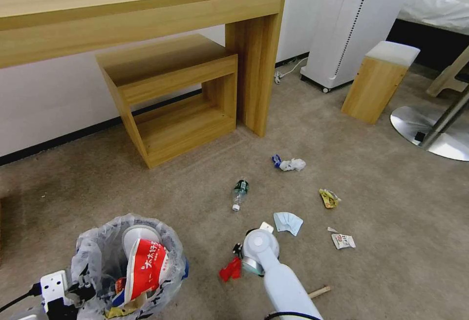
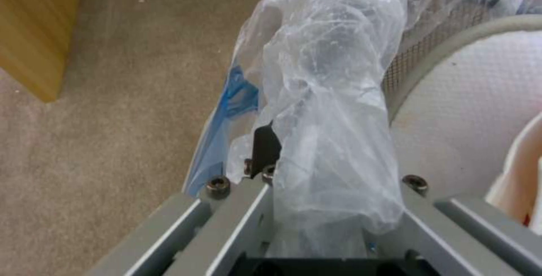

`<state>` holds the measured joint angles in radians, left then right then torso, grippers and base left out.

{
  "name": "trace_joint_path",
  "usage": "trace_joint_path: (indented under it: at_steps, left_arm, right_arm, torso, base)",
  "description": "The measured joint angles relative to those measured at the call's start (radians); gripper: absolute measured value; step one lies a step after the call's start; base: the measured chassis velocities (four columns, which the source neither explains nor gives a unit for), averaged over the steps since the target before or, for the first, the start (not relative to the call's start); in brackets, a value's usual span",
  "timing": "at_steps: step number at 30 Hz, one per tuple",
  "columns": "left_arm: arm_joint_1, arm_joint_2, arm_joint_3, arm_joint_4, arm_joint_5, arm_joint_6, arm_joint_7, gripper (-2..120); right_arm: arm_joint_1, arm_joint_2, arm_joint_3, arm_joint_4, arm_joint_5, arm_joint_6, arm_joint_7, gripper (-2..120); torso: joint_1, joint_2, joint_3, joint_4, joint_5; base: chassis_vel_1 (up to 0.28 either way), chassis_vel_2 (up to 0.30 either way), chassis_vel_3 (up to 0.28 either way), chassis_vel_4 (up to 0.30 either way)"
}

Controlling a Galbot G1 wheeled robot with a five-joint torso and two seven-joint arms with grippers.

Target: Pick up the trash bin and place the garbage on the floor into it.

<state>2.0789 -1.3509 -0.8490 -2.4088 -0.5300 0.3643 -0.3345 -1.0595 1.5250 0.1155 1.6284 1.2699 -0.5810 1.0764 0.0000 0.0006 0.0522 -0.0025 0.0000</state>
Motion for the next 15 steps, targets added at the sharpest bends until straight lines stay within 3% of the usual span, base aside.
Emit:
trace_joint_path:
  at_steps: [5, 6, 8, 9, 10, 12, 13, 15]
  left_arm:
    - [-0.005, 0.005, 0.000, 0.000, -0.019, 0.003, 0.001, 1]
    - [-0.005, 0.005, 0.000, 0.000, -0.019, 0.003, 0.001, 1]
    - [-0.008, 0.007, 0.001, 0.001, -0.033, 0.003, 0.003, 1]
    - [-0.009, 0.010, 0.000, 0.001, -0.039, 0.003, 0.010, 1]
    - [-0.009, 0.010, 0.000, 0.001, -0.039, 0.003, 0.010, 1]
    - [-0.009, 0.013, -0.006, -0.002, -0.052, 0.003, 0.018, 1]
    - [-0.009, 0.013, -0.006, -0.002, -0.052, 0.003, 0.018, 1]
    - [-0.008, 0.014, -0.009, -0.008, -0.063, 0.003, 0.026, 1]
  right_arm:
    - [-0.018, -0.111, 0.026, 0.227, -0.047, 0.031, -0.114, 0]
    - [-0.018, -0.111, 0.026, 0.227, -0.047, 0.031, -0.114, 0]
    - [-0.017, -0.167, 0.046, 0.332, -0.056, 0.069, -0.225, 0]
    - [-0.016, -0.209, 0.053, 0.398, -0.086, 0.119, -0.364, 0]
    - [-0.016, -0.209, 0.053, 0.398, -0.086, 0.119, -0.364, 0]
    - [-0.007, -0.280, 0.051, 0.465, -0.181, 0.227, -0.616, 0]
    - [-0.007, -0.280, 0.051, 0.465, -0.181, 0.227, -0.616, 0]
    - [0.015, -0.344, 0.027, 0.489, -0.248, 0.332, -0.829, 0]
  torso:
    - [0.000, 0.000, 0.000, -0.0002, -0.0001]
    - [0.000, 0.000, 0.000, -0.0002, -0.0001]
    - [0.000, 0.000, 0.000, -0.0001, 0.0003]
    - [0.000, 0.000, 0.000, -0.0001, 0.0001]
    - [0.000, 0.000, 0.000, -0.0001, 0.0001]
    - [0.000, 0.000, 0.000, -0.0001, 0.0000]
    - [0.000, 0.000, 0.000, -0.0001, 0.0000]
    - [0.000, 0.000, 0.000, 0.0000, 0.0002]
  base:
    - [0.000, 0.000, 0.000, 0.000]
    - [0.000, 0.000, 0.000, 0.000]
    - [0.000, 0.000, 0.000, 0.000]
    - [0.000, 0.000, 0.000, 0.000]
    - [0.000, 0.000, 0.000, 0.000]
    - [0.000, 0.000, 0.000, 0.000]
    - [0.000, 0.000, 0.000, 0.000]
    - [0.000, 0.000, 0.000, 0.000]
